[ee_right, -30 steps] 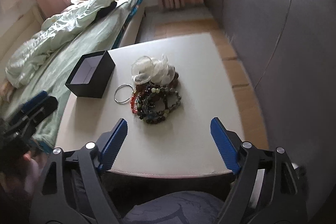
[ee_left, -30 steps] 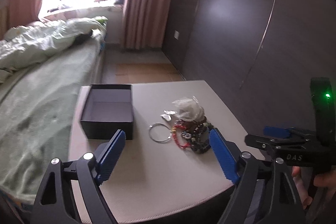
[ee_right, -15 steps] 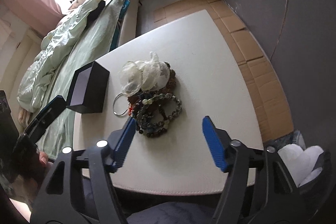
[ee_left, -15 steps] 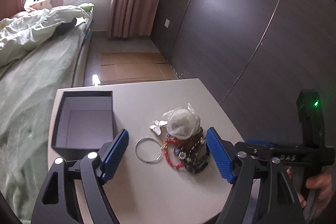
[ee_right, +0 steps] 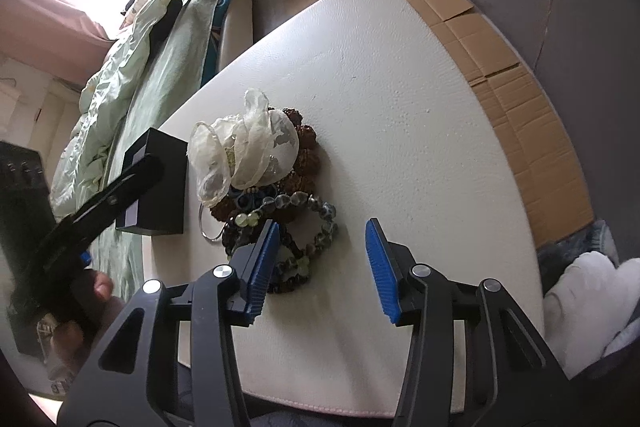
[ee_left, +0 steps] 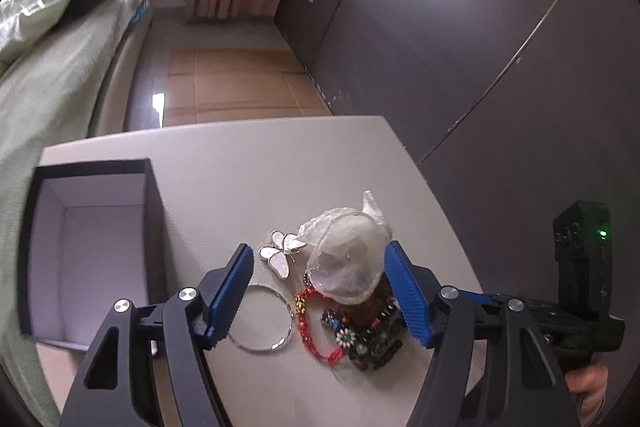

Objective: Organize jewelry

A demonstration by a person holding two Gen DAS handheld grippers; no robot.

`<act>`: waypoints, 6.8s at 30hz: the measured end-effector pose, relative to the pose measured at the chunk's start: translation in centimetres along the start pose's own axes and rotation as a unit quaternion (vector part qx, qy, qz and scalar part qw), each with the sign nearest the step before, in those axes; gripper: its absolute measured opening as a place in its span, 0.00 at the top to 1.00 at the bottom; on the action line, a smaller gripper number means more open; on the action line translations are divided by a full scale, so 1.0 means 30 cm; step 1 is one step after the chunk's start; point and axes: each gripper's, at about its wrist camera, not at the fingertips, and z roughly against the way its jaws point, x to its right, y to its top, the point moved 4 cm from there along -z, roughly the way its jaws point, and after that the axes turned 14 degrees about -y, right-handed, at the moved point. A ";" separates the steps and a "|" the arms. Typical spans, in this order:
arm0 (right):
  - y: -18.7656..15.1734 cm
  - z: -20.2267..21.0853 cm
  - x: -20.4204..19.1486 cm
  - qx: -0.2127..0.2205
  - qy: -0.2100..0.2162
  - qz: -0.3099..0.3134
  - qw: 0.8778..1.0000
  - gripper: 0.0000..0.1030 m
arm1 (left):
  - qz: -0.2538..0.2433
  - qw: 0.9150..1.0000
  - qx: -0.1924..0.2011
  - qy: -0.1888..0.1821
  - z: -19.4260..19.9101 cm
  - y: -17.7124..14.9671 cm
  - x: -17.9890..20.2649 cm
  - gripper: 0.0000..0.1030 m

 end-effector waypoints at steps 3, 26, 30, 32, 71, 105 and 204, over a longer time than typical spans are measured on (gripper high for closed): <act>0.015 -0.011 0.015 0.007 -0.004 -0.004 1.000 0.56 | 0.007 1.000 -0.007 -0.013 -0.050 -0.002 -0.026 0.46; 0.002 -0.107 -0.157 0.059 -0.174 0.206 0.961 0.66 | -0.026 0.996 0.073 -0.047 0.135 -0.036 0.095 1.00; -0.030 -0.115 -0.176 0.070 -0.177 0.265 0.945 0.83 | -0.027 0.995 0.084 -0.047 0.177 -0.035 0.117 1.00; -0.034 -0.116 -0.175 0.063 -0.171 0.271 0.945 0.91 | -0.028 0.995 0.090 -0.046 0.202 -0.036 0.124 1.00; 0.075 0.236 -0.755 0.177 0.009 0.258 0.950 0.91 | 0.028 0.993 0.110 0.045 0.548 0.022 -0.133 1.00; 0.059 0.002 -0.776 0.101 0.033 0.187 0.977 0.30 | 0.108 0.968 0.176 0.146 0.718 -0.071 -0.356 0.09; 0.166 0.107 -0.086 0.138 -0.047 0.069 0.987 0.82 | -0.077 0.982 -0.078 0.156 -0.037 -0.216 -0.036 0.44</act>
